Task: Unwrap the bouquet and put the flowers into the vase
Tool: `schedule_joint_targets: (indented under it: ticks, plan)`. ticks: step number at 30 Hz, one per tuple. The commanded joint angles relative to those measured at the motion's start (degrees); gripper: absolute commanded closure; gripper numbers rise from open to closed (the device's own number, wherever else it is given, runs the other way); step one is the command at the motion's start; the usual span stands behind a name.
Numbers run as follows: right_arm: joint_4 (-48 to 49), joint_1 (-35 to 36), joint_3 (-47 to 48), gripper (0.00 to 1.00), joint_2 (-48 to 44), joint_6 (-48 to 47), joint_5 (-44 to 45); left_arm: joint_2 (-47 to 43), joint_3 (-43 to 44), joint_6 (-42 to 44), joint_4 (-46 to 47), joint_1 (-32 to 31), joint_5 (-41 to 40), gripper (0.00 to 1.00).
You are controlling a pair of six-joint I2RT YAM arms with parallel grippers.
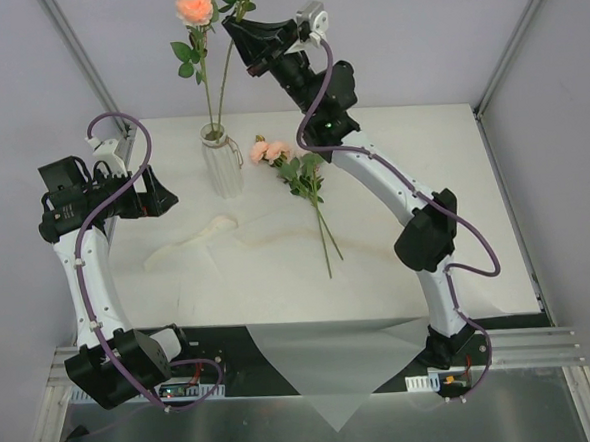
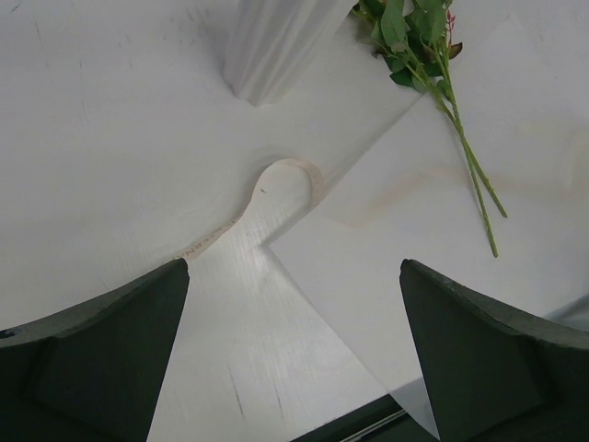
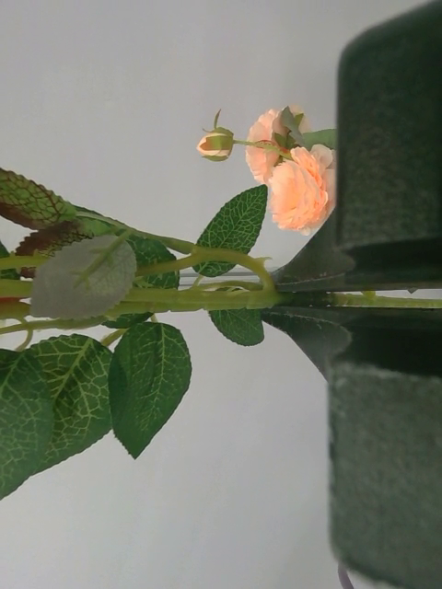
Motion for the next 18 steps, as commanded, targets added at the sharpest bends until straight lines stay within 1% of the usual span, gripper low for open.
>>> schedule_joint_targets:
  ticks: [1, 5, 12, 18]
  plan:
    - [5.70, -0.32, -2.11, 0.99, -4.70, 2.01, -1.34, -0.37, 0.69, 0.88, -0.66, 0.49, 1.30, 0.01]
    - [5.88, -0.41, -5.18, 0.99, -6.99, 2.63, -2.31, -0.19, 0.60, 0.79, -0.66, 0.32, 1.57, 0.01]
    - [5.88, -0.76, -6.16, 0.99, -9.62, 5.62, -4.07, -0.54, 0.25, 0.97, -0.66, 0.41, 1.74, 0.01]
    - [5.71, -0.67, -4.23, 0.99, -9.28, 5.80, -3.98, -0.28, 0.51, 0.71, -0.75, 0.41, 2.18, 0.01]
